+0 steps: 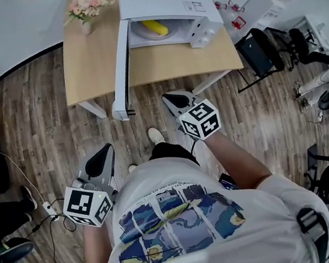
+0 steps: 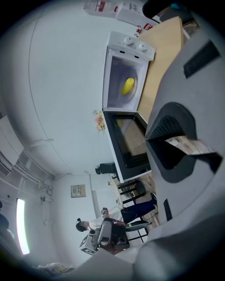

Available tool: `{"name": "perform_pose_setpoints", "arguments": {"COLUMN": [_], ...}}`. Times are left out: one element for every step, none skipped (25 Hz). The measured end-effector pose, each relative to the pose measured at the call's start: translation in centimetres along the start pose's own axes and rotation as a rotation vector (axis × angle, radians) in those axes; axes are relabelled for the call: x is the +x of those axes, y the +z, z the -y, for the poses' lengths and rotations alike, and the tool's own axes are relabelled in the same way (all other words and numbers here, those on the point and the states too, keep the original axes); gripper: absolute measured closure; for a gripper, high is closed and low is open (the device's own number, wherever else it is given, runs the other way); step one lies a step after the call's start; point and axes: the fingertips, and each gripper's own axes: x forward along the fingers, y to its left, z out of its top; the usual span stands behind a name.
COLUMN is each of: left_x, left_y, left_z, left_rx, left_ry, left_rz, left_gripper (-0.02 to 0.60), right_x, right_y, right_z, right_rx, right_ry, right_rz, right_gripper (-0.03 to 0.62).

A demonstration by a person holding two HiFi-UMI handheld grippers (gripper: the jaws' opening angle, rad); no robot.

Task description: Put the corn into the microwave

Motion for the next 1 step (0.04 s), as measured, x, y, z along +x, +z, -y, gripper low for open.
{"name": "perform_pose_setpoints", "arguments": {"left_x": [0.63], "left_y": [0.39], "left_z": [-0.02], "left_rx": [0.003], "left_ry": [0.0], "left_rz": [0.001], "left_gripper": [0.572], "right_x": [0.15], "right_y": [0.12], "right_z": [0.74], "right_rx": [0.0], "right_ry": [-0.001], "right_rz": [-0.002], "right_gripper": [0.586]}}
